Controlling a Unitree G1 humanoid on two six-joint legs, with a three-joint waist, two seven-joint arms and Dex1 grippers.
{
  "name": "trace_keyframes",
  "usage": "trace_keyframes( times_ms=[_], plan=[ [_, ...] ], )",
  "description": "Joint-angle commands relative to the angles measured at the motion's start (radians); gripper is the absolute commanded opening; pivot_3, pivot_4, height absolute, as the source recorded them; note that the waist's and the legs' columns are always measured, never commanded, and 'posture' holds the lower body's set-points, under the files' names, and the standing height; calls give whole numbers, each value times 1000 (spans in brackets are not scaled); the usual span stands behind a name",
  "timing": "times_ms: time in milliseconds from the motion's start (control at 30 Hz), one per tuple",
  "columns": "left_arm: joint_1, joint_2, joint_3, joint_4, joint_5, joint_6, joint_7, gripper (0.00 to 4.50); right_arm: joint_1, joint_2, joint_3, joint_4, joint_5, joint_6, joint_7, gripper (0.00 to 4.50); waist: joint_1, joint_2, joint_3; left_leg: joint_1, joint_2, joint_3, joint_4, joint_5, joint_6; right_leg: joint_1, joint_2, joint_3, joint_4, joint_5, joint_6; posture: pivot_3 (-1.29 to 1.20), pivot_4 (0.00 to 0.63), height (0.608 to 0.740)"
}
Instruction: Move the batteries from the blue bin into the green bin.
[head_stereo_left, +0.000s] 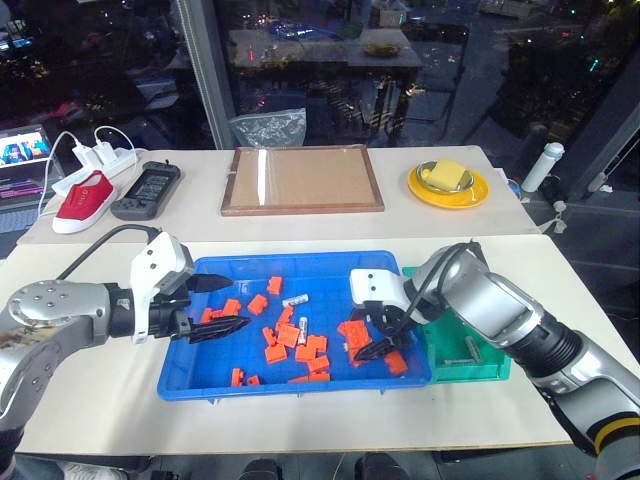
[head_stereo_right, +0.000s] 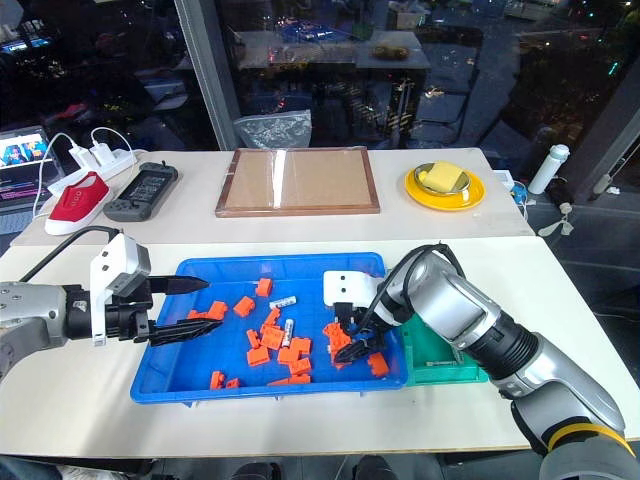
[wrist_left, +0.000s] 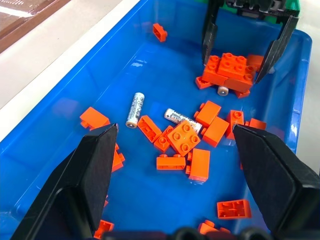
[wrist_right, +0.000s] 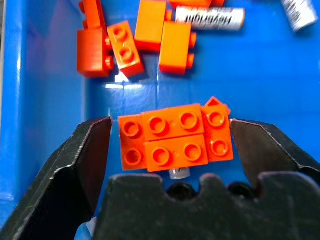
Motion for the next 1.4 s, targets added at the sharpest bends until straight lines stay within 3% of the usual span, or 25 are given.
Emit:
trace_keyframes(
  times_ms=[33, 433, 867, 1067, 1133, 1167, 1300, 1400],
  plan=[
    [-6, 19, 16, -23, -8, 0, -1, 3951, -7, -4, -44, -20, -1, -1, -2, 3222, -1, 0, 0, 0, 0, 0, 0, 0, 0, 0, 0, 0, 0, 0, 0, 0, 150, 740],
    [-23, 16, -5, -11, -1, -8, -1, 3951, -30, -5, -106, -8, 20, -2, -7, 3220, 0, 0, 0, 0, 0, 0, 0, 0, 0, 0, 0, 0, 0, 0, 0, 0, 150, 740],
    [-55, -6, -21, -14, -4, -8, 36, 3951, -158, 121, -134, 470, -153, -272, -153, 3220, 0, 0, 0, 0, 0, 0, 0, 0, 0, 0, 0, 0, 0, 0, 0, 0, 150, 740],
    [-66, -19, -21, -18, -4, -8, 60, 3951, -170, 168, -151, 558, -161, -299, -132, 3220, -2, -1, 0, 0, 0, 0, -1, 0, 0, 0, 0, 0, 1, 0, 0, 0, 150, 740],
    [-64, -21, -22, -22, -3, -6, 66, 3951, -174, 165, -163, 551, -157, -285, -119, 4222, -1, -1, 0, 0, 0, 0, -1, 0, 0, 0, 0, 0, 0, 0, 0, 0, 150, 740],
    [-64, -22, -23, -24, -3, -6, 68, 3951, -175, 164, -168, 548, -157, -282, -116, 4456, -1, -1, 0, 0, 0, 0, -1, 0, 0, 0, 0, 0, 0, 0, 0, 0, 150, 740],
    [-64, -25, -25, -29, -8, -4, 77, 3951, -175, 130, -201, 492, -146, -255, -90, 4485, 0, 0, 0, 0, 0, 0, -1, 0, 0, 0, 0, 0, 0, 0, 0, 0, 150, 740],
    [-102, -34, -39, 0, 19, -24, 97, 3951, -157, 61, -244, 334, -65, -172, 16, 4485, 4, 0, 0, -1, 0, 0, 0, 0, 0, 0, 0, 0, 0, 0, 0, 0, 150, 740]
  ],
)
